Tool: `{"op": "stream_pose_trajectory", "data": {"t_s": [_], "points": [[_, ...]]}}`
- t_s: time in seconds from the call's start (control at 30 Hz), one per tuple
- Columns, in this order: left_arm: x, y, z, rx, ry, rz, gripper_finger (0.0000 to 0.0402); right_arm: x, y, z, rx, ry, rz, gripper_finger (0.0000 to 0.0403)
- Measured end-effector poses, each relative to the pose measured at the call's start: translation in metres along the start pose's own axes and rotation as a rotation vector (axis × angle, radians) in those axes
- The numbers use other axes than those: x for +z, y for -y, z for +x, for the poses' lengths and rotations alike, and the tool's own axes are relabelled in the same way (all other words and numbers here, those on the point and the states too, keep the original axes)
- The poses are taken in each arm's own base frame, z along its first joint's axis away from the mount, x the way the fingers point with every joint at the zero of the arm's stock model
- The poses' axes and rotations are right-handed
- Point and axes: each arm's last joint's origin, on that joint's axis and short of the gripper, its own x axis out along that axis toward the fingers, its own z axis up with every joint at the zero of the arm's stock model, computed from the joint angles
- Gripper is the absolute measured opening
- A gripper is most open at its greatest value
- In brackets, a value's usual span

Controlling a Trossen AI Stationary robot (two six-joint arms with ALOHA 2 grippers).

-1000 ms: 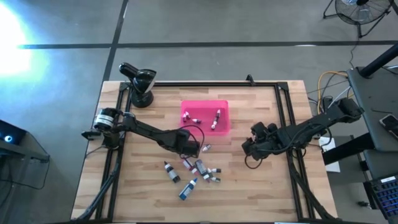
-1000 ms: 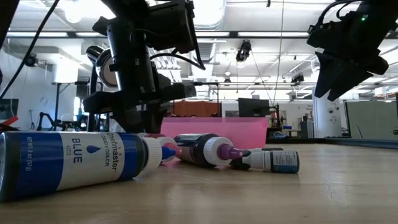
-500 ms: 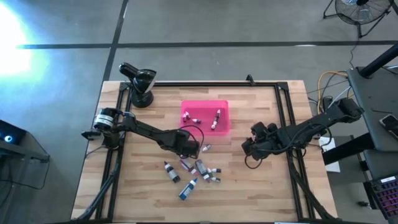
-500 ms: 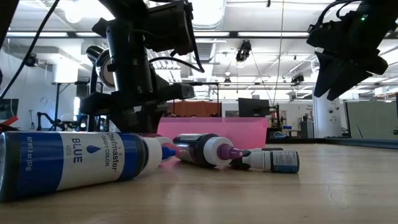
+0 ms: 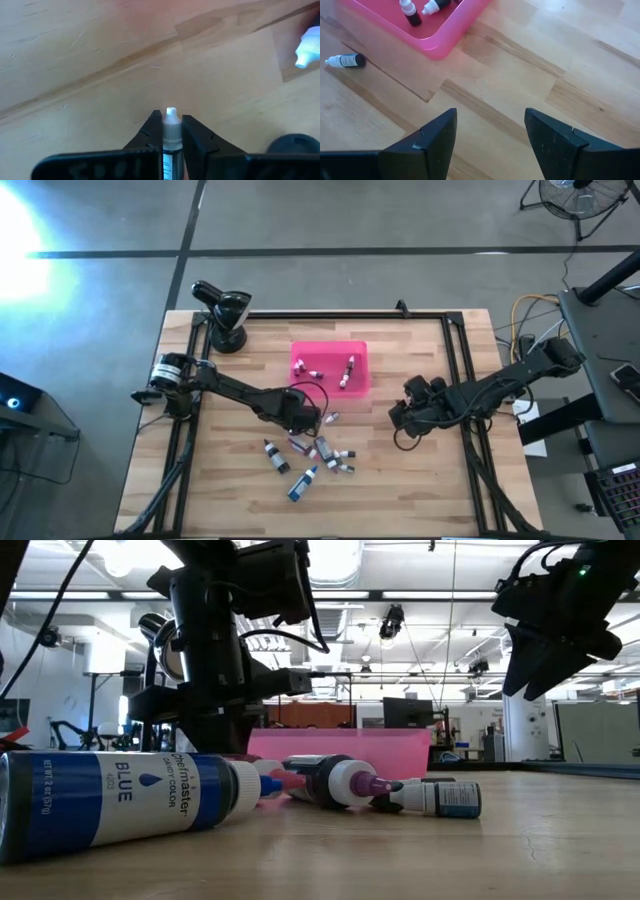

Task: Pick & Place food coloring
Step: Put the purple food coloring bottle into the pink bin, then put the green food coloring bottle into the pink bin

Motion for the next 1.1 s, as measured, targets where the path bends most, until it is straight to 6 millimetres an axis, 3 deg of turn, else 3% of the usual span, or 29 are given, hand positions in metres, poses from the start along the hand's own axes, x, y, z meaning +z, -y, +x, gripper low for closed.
{"op": "stream_pose_trajectory", "data": {"t_s": [0.13,0.27,0.53,0.67,0.8,0.97,1.1], "points": [[0.004,0.006,-0.012,-0.036,0.037,0.019,0.001,0.0,0.0,0.0,0.0,0.001,0.0,0.0226],[0.018,0.022,-0.041,-0.121,0.15,0.059,0.001,0.001,0.0,0.001,-0.003,0.003,-0.001,0.0226],[0.077,0.048,-0.111,-0.22,0.431,0.176,0.0008,0.001,0.0,0.0,-0.005,0.017,-0.002,0.0226],[0.112,0.043,-0.113,-0.144,0.518,0.234,0.0023,0.001,0.0,0.0,-0.004,0.017,-0.002,0.0226],[0.135,0.031,-0.108,-0.099,0.515,0.201,0.0082,0.001,0.001,0.0,-0.003,0.015,-0.002,0.0226],[0.13,0.025,-0.106,-0.038,0.456,0.231,0.0159,0.001,0.0,0.0,0.003,-0.005,-0.002,0.0226],[0.111,0.033,-0.111,-0.065,0.44,0.315,0.0184,0.002,-0.002,0.0,0.025,0.0,-0.043,0.0226]]}}
